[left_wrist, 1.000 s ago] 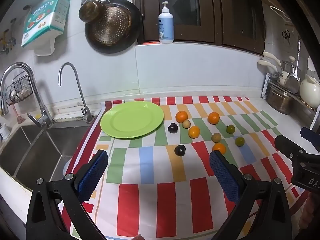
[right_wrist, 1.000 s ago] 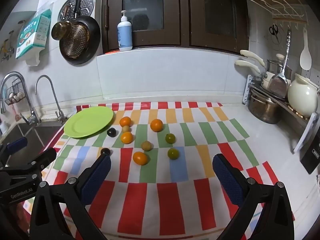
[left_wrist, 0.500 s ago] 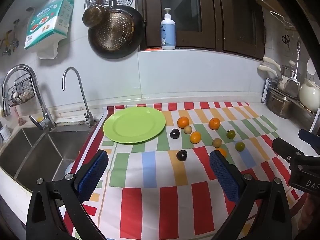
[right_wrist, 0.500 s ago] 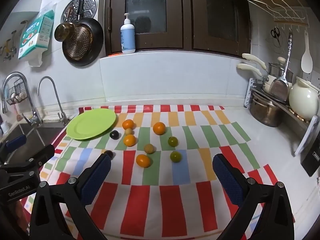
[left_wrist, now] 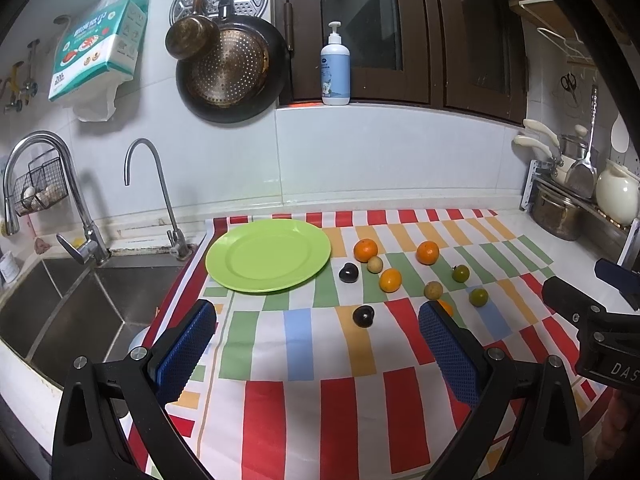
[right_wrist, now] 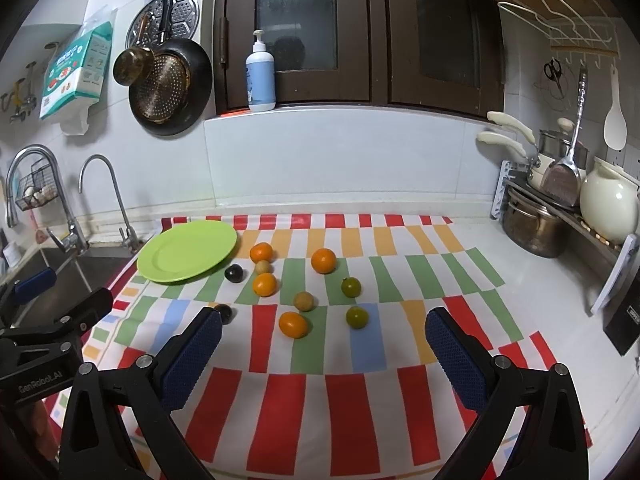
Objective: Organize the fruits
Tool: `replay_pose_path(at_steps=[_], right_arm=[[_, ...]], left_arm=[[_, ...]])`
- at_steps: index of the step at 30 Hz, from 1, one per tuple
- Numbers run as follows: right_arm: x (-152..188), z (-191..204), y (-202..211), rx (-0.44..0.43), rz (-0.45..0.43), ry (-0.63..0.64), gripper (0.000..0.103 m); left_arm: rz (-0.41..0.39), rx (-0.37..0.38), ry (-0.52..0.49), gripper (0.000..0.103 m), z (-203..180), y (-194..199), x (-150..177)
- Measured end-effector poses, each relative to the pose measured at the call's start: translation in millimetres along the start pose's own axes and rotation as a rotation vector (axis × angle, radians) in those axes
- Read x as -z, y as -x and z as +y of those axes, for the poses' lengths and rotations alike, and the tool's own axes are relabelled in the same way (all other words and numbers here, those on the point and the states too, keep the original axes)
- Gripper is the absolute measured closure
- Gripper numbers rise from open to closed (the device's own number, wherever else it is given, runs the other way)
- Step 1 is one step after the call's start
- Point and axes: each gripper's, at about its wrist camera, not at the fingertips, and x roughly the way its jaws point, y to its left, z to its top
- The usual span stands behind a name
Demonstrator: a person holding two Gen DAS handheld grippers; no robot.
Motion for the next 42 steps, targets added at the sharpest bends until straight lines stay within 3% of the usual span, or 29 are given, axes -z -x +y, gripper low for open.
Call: replay_pose_path(at_steps=[42], right_arm=[[-2.1, 6.1, -2.7, -0.008, -0.013, 0.013, 0.0]], left_arm=[[-0.04, -0.002, -0.005, 0.0, 6.0, 0.3, -1.3]])
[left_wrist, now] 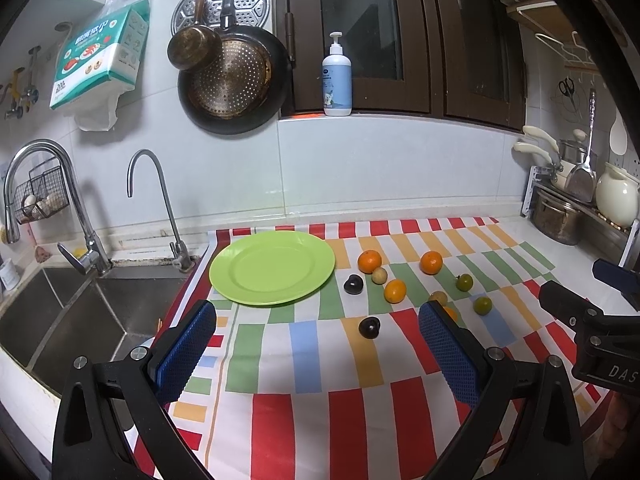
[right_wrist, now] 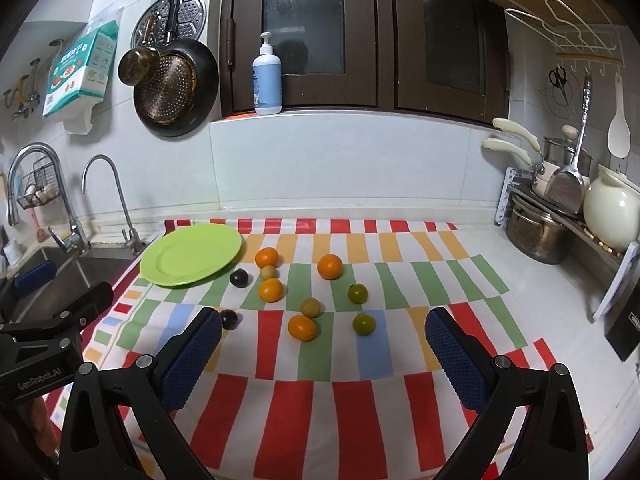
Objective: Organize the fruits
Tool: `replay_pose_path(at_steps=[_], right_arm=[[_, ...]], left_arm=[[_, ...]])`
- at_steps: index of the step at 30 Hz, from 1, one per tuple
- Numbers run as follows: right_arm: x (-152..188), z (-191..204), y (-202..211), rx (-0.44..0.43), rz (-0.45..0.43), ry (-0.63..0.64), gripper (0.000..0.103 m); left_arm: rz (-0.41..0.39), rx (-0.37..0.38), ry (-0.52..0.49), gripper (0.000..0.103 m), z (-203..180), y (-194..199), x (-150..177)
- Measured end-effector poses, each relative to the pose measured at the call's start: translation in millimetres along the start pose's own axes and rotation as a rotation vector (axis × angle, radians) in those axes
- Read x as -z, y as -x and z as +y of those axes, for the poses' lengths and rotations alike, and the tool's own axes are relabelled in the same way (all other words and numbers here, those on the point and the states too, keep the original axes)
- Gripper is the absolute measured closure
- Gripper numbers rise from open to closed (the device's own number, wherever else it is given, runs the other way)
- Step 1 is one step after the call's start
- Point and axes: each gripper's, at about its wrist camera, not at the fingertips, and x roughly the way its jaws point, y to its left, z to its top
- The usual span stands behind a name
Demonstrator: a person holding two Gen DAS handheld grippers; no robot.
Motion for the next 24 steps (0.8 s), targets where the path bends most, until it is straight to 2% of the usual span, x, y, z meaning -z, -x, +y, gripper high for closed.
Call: replay_pose_path(at_steps=[13, 24], right_arm=[[1.0, 0.5, -2.6, 0.002, 0.005, -0.001, 0.0], [-1.8, 0.6, -19.1, 0.001, 0.026, 0.01, 0.0]], left_arm=[[0.005, 0.002, -0.003, 0.0, -0.1, -2.4, -1.0], [0.029, 0.014, -0.029, 0.0, -1.3, -22.5, -3.9]])
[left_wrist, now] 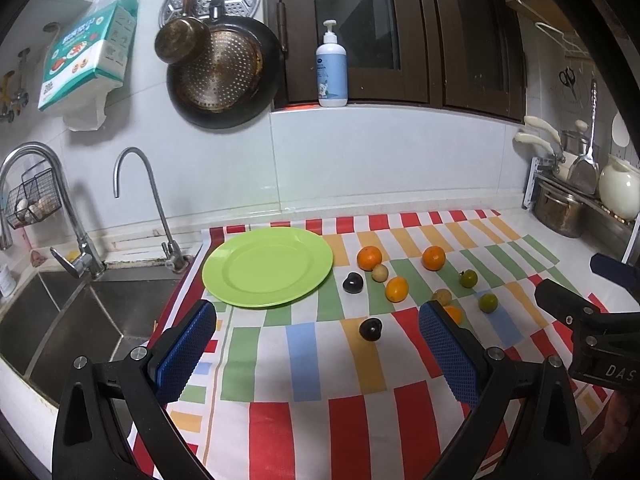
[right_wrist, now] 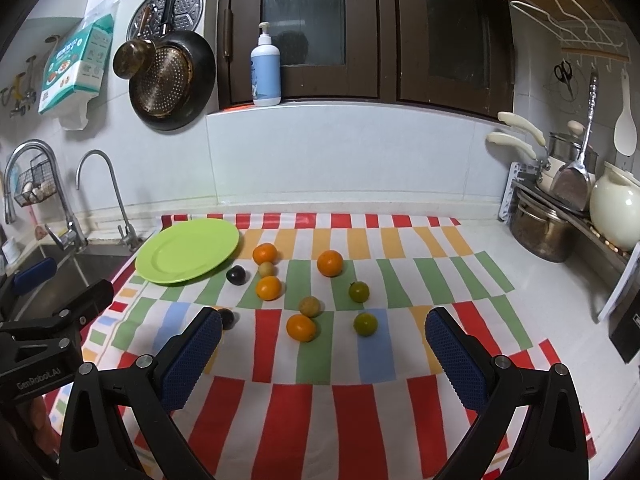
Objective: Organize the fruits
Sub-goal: 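Grasp the dark plum with the left tool while the right tool grasps an orange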
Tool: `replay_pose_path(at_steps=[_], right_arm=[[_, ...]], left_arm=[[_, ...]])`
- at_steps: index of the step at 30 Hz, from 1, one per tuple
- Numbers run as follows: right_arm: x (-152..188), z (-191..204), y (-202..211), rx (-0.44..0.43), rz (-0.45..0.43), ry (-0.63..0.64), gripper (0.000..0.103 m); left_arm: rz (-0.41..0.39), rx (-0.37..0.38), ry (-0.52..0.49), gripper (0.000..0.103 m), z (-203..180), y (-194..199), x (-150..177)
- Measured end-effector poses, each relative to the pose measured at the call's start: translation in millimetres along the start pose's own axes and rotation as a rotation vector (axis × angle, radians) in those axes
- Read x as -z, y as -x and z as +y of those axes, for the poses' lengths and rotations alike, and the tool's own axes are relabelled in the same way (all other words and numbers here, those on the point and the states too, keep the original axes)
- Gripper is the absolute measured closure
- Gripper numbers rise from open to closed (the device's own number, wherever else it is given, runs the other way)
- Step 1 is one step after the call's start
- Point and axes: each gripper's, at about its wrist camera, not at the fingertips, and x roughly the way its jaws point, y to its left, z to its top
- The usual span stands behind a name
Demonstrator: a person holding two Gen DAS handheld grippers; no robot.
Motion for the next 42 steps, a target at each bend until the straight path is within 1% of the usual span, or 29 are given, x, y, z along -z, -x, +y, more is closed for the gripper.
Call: replay_pose_path(at_steps=[4, 6, 9, 12, 14, 16, 22, 23, 25, 27, 32, 35, 38, 42], right_arm=[[-2.6, 3.2, -10.3, -0.006, 0.005, 0.022, 0.0], [-3.6, 4.1, -17.8, -0.014, 0.016, 0.027, 0.0], [-4.3, 5.4, -30.7, -0.026, 0.039, 0.037, 0.001], [-4.3, 7.3, -46.0, -0.033, 0.064, 0.055, 0.004], [-3.7, 7.7, -56.7, -0.046, 0.087, 0.055, 0.007], [-2.6, 8.4, -66.3, -0.057, 0.109, 0.057, 0.011], [4.0, 8.7, -97.9, -0.082, 0.19, 0.06, 0.02], [6.2, 9.1, -104.1, -0.086, 0.209, 0.062, 0.021], [9.5, 9.6, -113.9, -0.095, 0.24, 0.063, 0.027], [12.8, 10.4, -123.6, -0.101, 0.27, 0.068, 0.031], [20.4, 11.8, -143.6, -0.124, 0.327, 0.068, 0.038], [23.2, 12.6, -152.1, -0.128, 0.342, 0.074, 0.041], [25.3, 12.6, -159.5, -0.142, 0.362, 0.069, 0.045], [27.8, 14.5, -166.6, -0.159, 0.376, 0.07, 0.05]], left_arm=[[0.017, 0.013, -0.01, 0.0, -0.3, -12.2, -1.7], [0.022, 0.016, -0.017, 0.005, -1.1, -17.5, -1.8], [0.036, 0.02, -0.037, 0.008, -2.9, -29.9, -1.7], [0.067, 0.045, -0.048, 0.014, -4.0, -45.2, -0.7], [0.088, 0.061, -0.055, 0.019, -5.3, -54.5, 0.1], [0.111, 0.087, -0.068, 0.021, -7.8, -65.4, 1.3], [0.201, 0.162, -0.102, 0.034, -16.5, -101.0, 9.5], [0.218, 0.172, -0.103, 0.037, -17.6, -106.3, 11.5], [0.255, 0.198, -0.103, 0.041, -19.6, -119.1, 16.1], [0.284, 0.213, -0.099, 0.05, -20.9, -128.4, 19.2], [0.344, 0.253, -0.082, 0.057, -24.4, -149.7, 25.3], [0.361, 0.262, -0.08, 0.058, -25.8, -158.1, 26.3], [0.378, 0.274, -0.074, 0.064, -27.7, -166.8, 27.6], [0.394, 0.281, -0.066, 0.066, -30.1, -174.4, 28.5]])
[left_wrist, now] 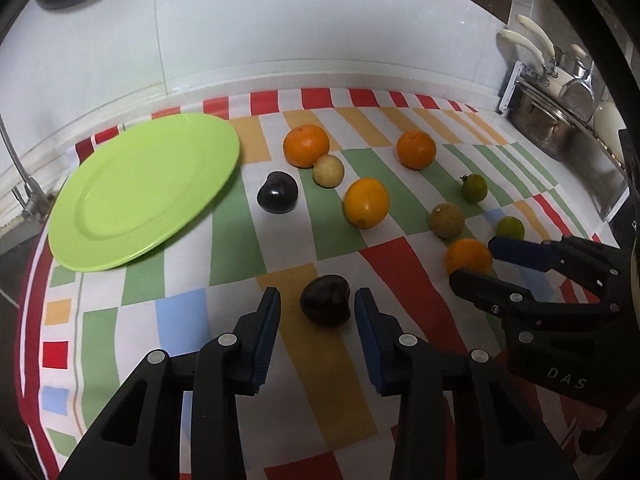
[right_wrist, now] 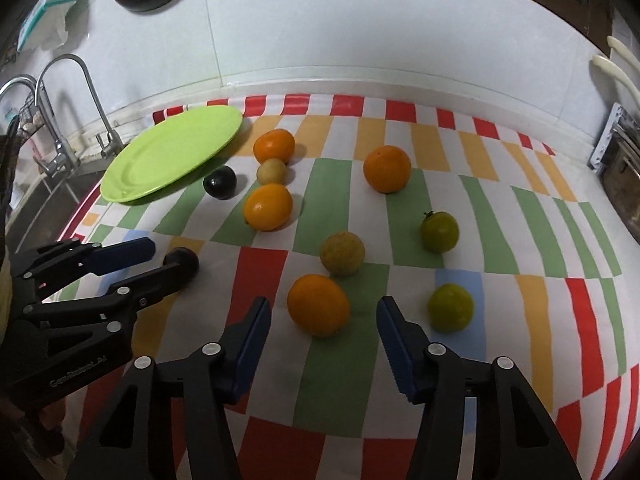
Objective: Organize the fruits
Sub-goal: 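Grasp the dark plum with the left tool while the right tool grasps an orange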
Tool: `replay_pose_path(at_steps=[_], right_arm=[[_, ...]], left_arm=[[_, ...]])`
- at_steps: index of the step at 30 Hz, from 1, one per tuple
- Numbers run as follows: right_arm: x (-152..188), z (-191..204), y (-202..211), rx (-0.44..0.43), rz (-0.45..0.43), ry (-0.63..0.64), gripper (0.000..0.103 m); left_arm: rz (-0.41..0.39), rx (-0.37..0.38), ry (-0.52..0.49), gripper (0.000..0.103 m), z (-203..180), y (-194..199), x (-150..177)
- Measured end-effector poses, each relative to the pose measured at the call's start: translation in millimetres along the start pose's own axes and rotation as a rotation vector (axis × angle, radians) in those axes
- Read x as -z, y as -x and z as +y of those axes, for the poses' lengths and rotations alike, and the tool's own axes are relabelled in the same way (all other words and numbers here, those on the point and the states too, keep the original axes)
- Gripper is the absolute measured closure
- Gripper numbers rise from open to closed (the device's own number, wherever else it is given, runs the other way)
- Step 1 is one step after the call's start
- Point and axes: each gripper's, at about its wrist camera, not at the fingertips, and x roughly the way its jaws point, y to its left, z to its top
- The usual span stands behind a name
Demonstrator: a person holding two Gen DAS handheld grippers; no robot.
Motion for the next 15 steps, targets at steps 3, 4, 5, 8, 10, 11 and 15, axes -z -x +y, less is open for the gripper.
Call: replay_pose_path(at_steps=[3, 4, 5, 8, 10, 11, 15], right_arm=[[-0.5, 0.2, -4.9, -0.009, 0.014, -0.002, 0.055], [-0.2, -0.1, -5.4, -0.012, 0.016, -0.002, 0.057], [-0.3, 0.0, -6.6, -0.015, 0.018, -0.003, 0.058], [0.2, -0.8, -8.6, -0.026, 0.026, -0.009, 0.063], [0.4, -0.4, -9.0, -0.028, 0.025, -0.006, 0.065], [0.0, 0.3, -9.6, -0.026, 0.023, -0.002, 0.066], [-0.8, -0.7, -9.5, -0.035, 0.022, -0.005, 0.068]], left_arm=[[0.008, 0.005, 0.001, 0.07, -0.9, -4.3, -1.3], [0.015, 0.012, 0.006, 0.071, -0.8, -6.2, -1.3], [0.022, 0.022, 0.015, 0.074, -0.1, -7.5, -1.3], [0.026, 0.034, 0.032, 0.076, 0.7, -8.8, -1.4], [0.025, 0.033, 0.027, 0.076, 0.0, -8.6, -1.1], [0.025, 0.033, 0.028, 0.077, 0.5, -8.1, -1.0], [0.01, 0.027, 0.031, 0.077, 2.0, -3.3, -1.0]])
